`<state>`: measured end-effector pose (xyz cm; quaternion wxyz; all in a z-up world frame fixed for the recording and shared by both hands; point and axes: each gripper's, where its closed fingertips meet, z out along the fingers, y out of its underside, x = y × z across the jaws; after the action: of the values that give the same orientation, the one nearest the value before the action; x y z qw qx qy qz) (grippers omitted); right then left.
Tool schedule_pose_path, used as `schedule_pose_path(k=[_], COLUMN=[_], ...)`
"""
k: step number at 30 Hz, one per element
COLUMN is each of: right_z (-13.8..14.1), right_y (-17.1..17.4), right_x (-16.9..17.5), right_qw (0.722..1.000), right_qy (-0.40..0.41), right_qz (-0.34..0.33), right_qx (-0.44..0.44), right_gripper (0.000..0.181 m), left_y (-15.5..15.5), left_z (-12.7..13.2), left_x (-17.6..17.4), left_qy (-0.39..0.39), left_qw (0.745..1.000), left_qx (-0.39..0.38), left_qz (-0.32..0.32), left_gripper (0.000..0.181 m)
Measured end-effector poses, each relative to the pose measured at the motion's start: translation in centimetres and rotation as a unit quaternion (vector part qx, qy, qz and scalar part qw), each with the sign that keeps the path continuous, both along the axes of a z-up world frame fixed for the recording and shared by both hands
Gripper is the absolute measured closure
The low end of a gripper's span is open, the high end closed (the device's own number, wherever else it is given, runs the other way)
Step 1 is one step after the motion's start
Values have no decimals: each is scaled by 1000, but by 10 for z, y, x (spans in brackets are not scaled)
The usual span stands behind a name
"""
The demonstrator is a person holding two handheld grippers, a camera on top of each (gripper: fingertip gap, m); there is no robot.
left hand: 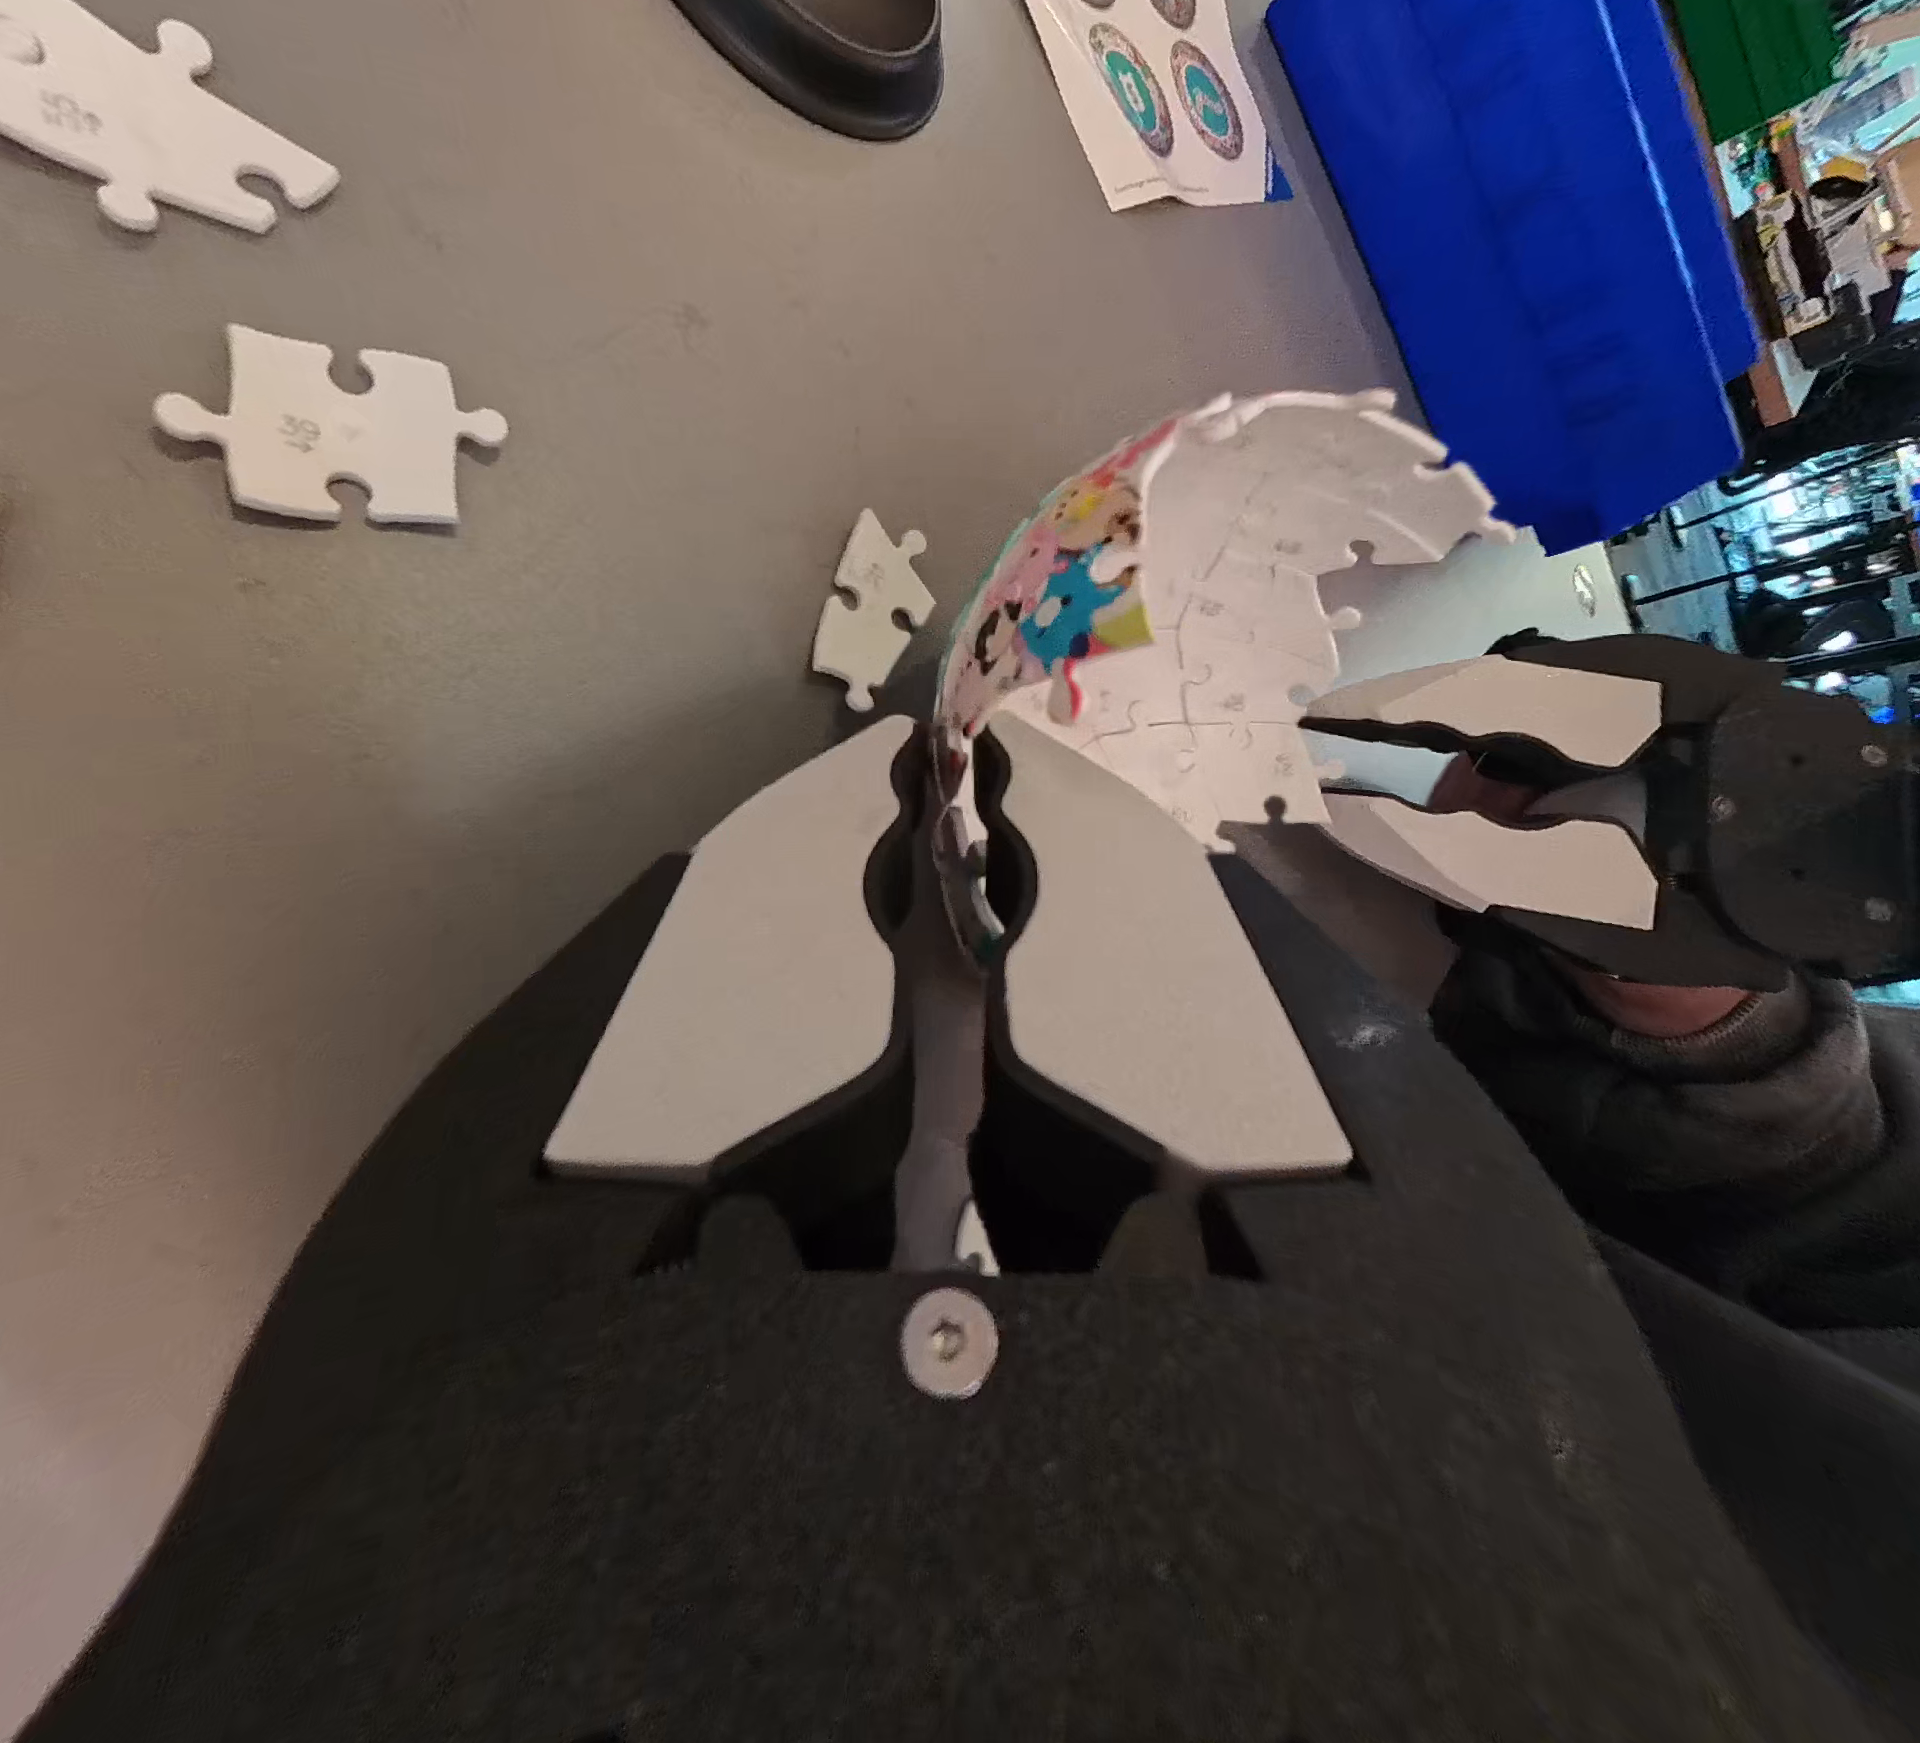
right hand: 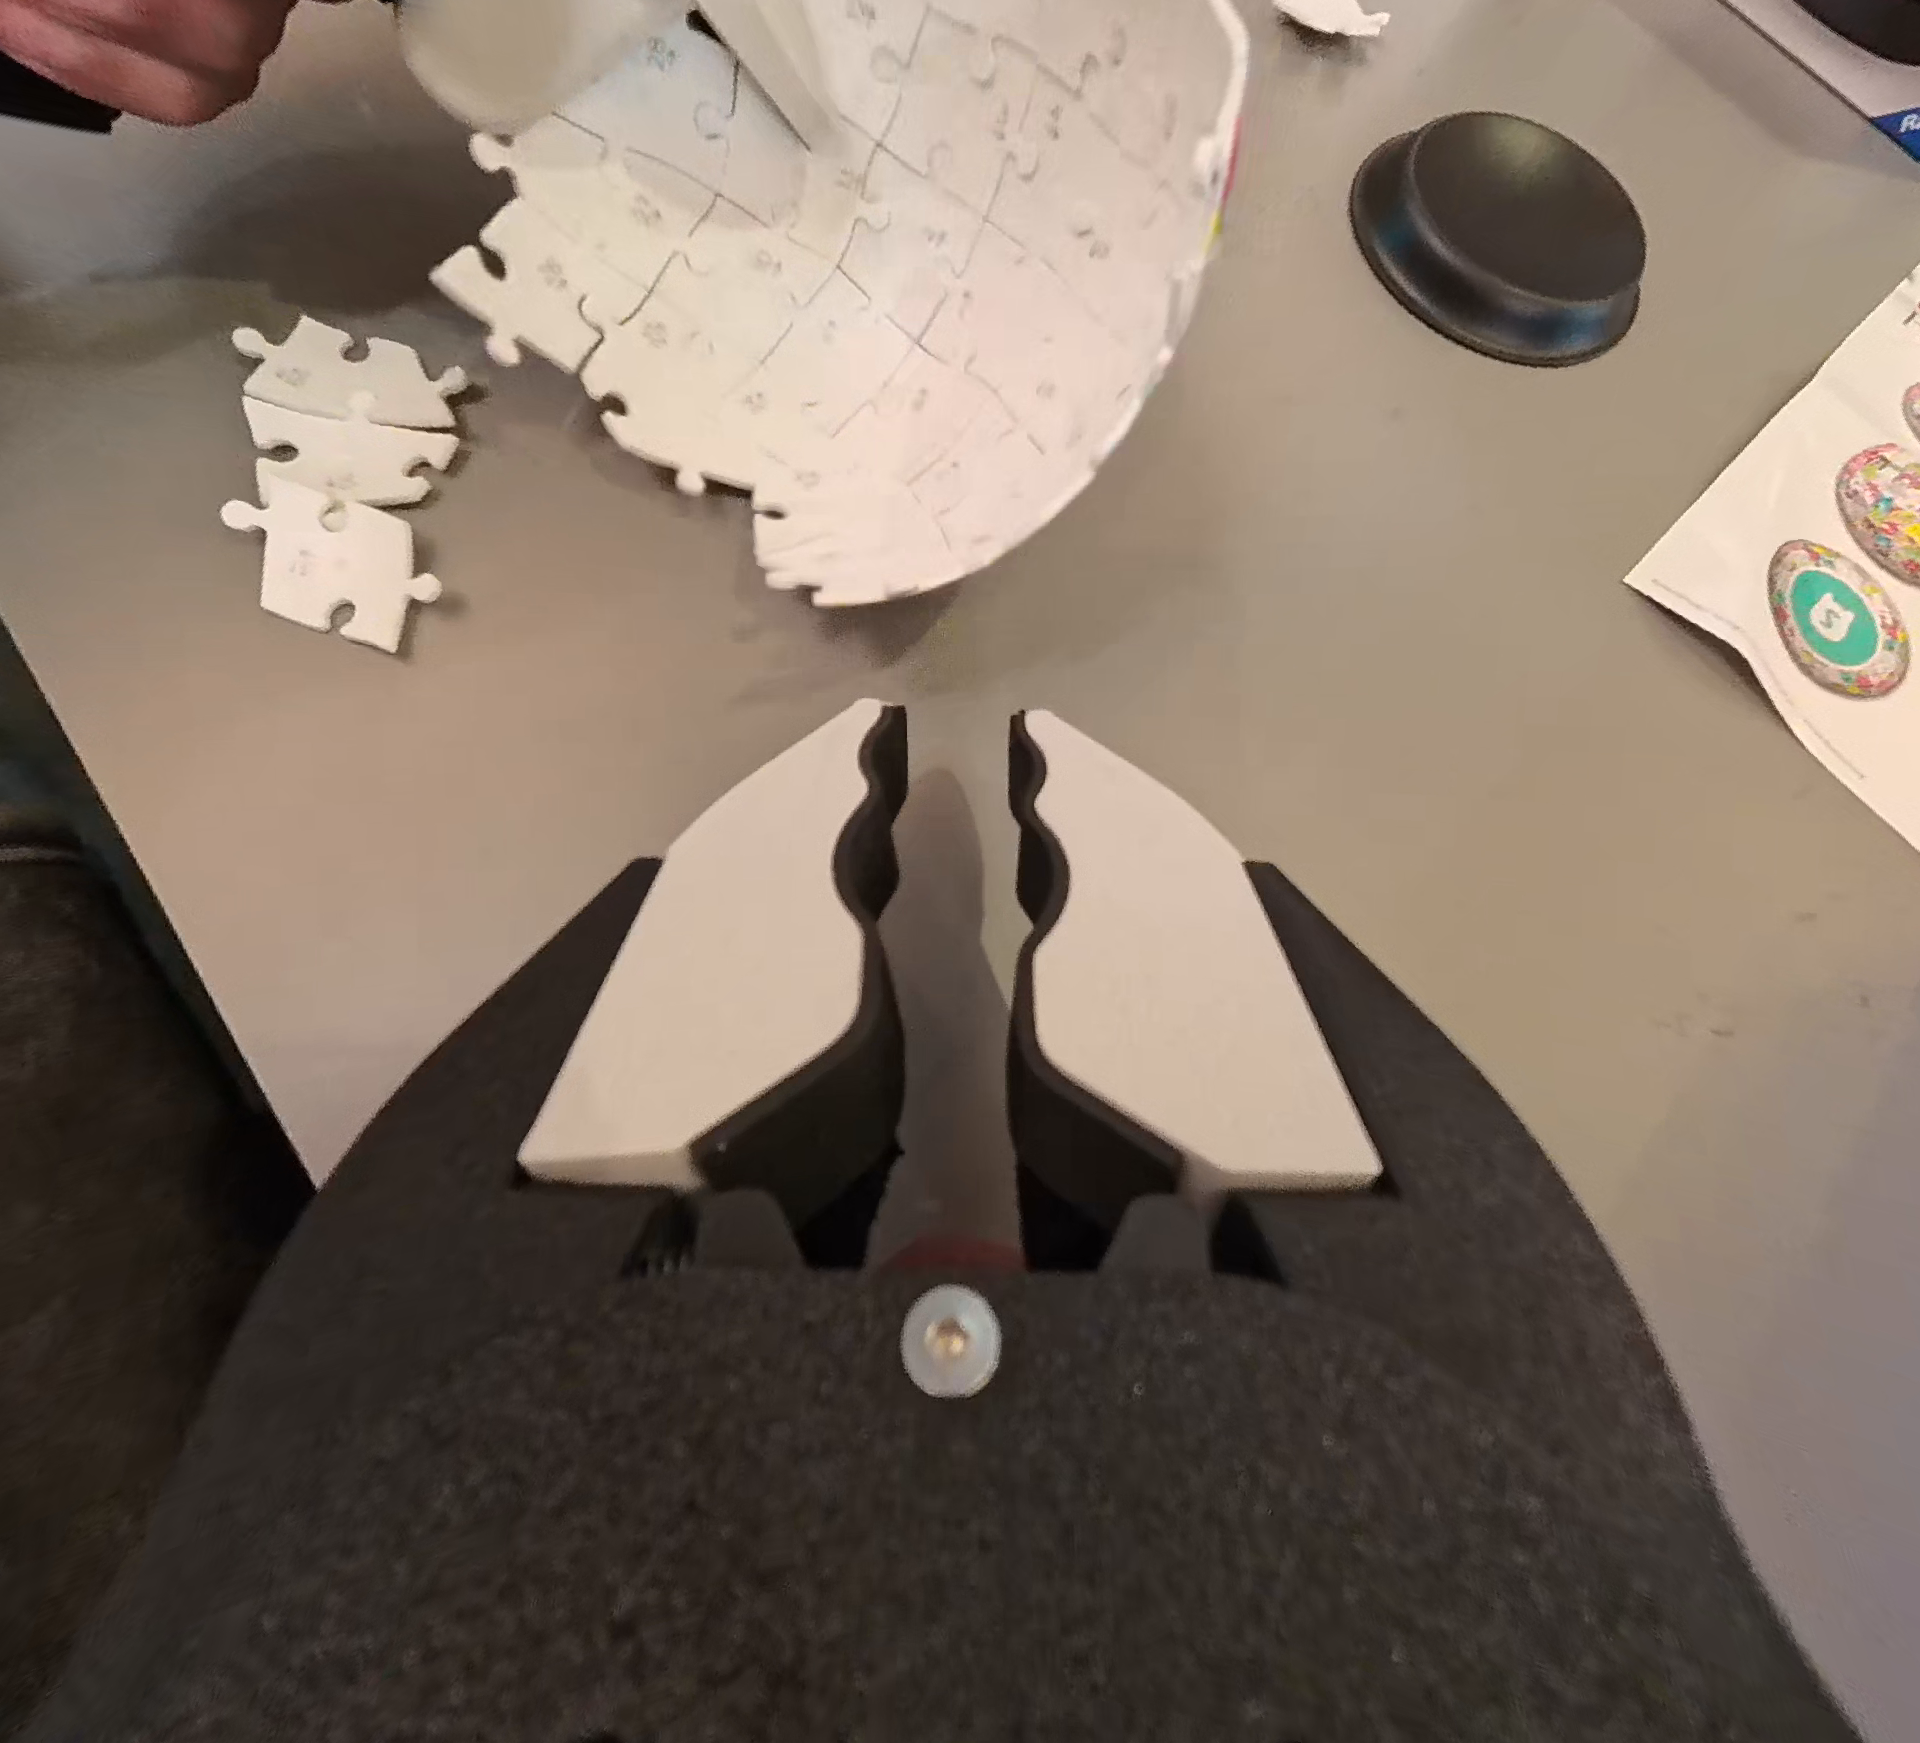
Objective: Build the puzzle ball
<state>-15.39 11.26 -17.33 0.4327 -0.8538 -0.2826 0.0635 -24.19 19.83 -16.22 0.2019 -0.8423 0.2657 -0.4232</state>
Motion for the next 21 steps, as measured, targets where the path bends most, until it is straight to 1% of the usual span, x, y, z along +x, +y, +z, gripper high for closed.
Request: schedule_pose_path(k=[3, 5, 7, 9, 11, 13, 14, 16, 19, 21], right_z=[0, -2, 1, 10, 23, 35, 40, 45, 39, 46], right_y=[0, 1, 2, 9, 17, 23, 23, 19, 11, 9], right_x=[-2, 1, -1, 1, 3, 8, 11, 16, 23, 21], right_qw=[1000, 1000, 998, 992, 981, 968, 963, 957, 956, 954], right_qy=[-2, -1, 46, 110, 179, 232, 249, 271, 268, 279], right_qz=[2, -15, -24, -47, -64, -75, -79, -76, -85, -78], right_qx=[0, -6, -27, -40, -48, -61, -62, -70, -86, -72], right_gripper=[163, 163, 163, 160, 160, 166, 167, 162, 162, 156], left_y=[2, 2, 2, 1, 0, 1, 1, 2, 5, 8], left_z=[1, 1, 4, 10, 14, 18, 20, 23, 29, 34], left_x=[0, 1, 4, 8, 11, 14, 15, 15, 15, 15], left_qy=[8, 10, 2, -6, -8, -16, -20, -29, -46, -58], left_qw=[1000, 1000, 999, 999, 998, 997, 997, 995, 993, 990], left_qx=[16, 22, 31, 42, 57, 66, 66, 72, 79, 90], left_qz=[8, 10, 15, 18, 26, 36, 42, 56, 77, 94], left_gripper=[175, 176, 178, 179, 179, 179, 179, 179, 179, 179])
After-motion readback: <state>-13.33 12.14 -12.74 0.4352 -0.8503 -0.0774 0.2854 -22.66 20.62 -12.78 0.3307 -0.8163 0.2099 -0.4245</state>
